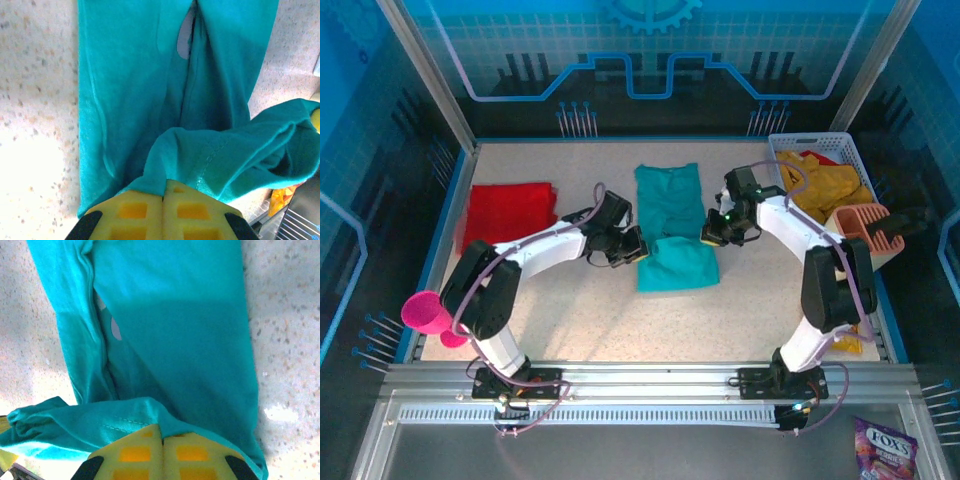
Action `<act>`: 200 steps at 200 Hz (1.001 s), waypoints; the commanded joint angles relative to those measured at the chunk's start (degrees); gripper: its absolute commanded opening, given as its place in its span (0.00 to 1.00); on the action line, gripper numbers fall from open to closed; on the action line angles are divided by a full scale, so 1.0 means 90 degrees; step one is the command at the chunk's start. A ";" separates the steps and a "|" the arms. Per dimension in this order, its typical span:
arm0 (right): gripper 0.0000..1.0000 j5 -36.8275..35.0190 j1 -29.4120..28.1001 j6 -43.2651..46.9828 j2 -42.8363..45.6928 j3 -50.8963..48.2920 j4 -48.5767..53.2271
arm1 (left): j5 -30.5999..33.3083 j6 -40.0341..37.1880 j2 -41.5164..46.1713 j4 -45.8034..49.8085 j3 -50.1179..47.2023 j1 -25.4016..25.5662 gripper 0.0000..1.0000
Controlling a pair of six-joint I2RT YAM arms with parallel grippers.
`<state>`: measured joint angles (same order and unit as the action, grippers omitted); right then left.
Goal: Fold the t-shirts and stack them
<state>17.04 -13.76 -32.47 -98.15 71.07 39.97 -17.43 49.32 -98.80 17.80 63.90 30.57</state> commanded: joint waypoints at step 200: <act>0.00 0.0415 0.0379 0.0004 -0.1888 0.1801 -0.0119 | -0.0599 -0.0486 -0.1494 0.0165 0.1500 -0.0826 0.00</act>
<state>19.81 -10.81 -32.10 -116.60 86.26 38.50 -20.93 46.30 -114.13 18.22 76.16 23.40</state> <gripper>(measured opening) 0.062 0.053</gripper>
